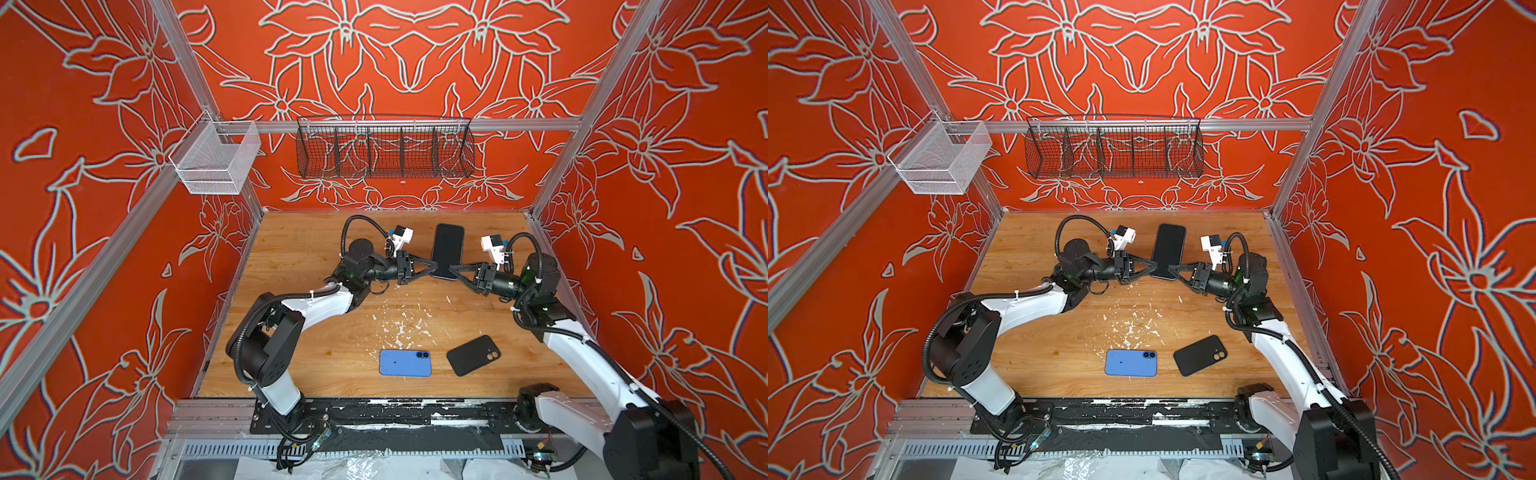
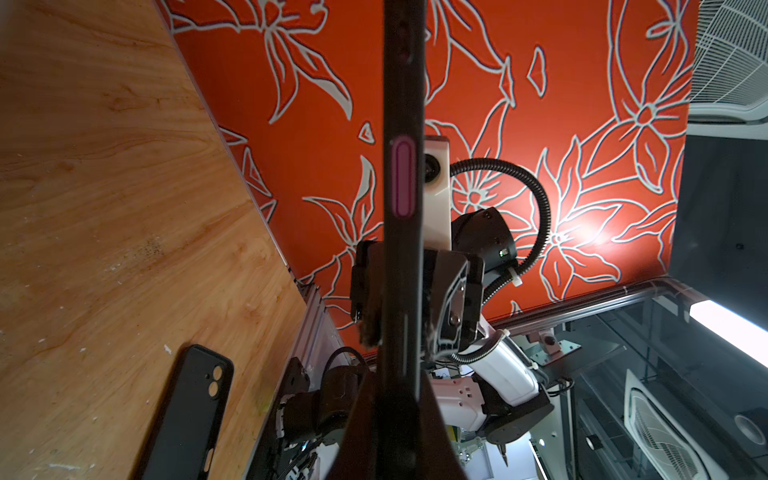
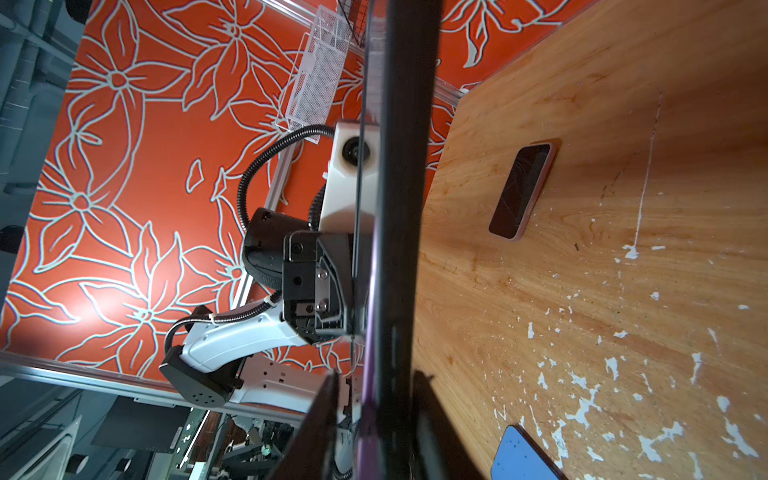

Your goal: Put the phone into the phone case

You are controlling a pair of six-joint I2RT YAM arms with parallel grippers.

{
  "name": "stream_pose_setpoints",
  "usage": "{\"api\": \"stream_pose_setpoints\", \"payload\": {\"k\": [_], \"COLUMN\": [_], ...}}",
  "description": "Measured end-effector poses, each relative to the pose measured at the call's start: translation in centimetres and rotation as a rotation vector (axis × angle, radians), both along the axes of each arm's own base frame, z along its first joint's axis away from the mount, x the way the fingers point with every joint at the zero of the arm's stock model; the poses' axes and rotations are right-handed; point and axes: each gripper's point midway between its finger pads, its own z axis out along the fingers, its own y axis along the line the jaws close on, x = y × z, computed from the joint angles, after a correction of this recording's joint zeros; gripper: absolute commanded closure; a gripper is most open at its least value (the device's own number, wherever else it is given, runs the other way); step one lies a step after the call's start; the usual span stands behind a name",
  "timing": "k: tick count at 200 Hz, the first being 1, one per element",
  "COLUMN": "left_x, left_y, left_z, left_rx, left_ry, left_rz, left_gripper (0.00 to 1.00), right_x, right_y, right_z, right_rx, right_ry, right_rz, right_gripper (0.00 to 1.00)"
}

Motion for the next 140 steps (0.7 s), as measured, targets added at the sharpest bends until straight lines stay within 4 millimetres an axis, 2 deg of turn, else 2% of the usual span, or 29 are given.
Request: {"api": "stream_pose_setpoints", "payload": {"k": [18,49,77,105,127,140], "left_x": [0.5,0.9,0.9,1.0,1.0,1.1], "left_y": [-0.2,-0.4,-0.3,-0.2,-0.2,-0.1], "left_z": [-0.1,-0.1,0.2,0.4,0.4,0.4], "left_rx": [-0.019,-0.033,-0.045,-0.049,-0.05,-0.049], "left_ry": [0.015,0.034,0.027,0.022,0.019,0.021], "left_rz": [0.001,0.002,0.003,0.007,0.009,0.009], "left_gripper": [1.0,1.0,1.0,1.0,1.0,1.0], "right_x": [-0.3,-0.6,-0.5,-0.5,-0.3,-0.3], "right_y": [0.1,0.2,0.2,0.2,0.2,0.2], "right_z": [-0.4,-0.8,-0.4,-0.1,-0.1,0.1], "right_rx": [0.006,0.027,0.043,0.052,0.059,0.061], "right_ry": [0.013,0.029,0.018,0.013,0.024,0.021], "right_rz": [0.013,0.021,0.02,0.019,0.018,0.013], "right_gripper": [0.64,0.73,0.8,0.8,0.68,0.66]}}
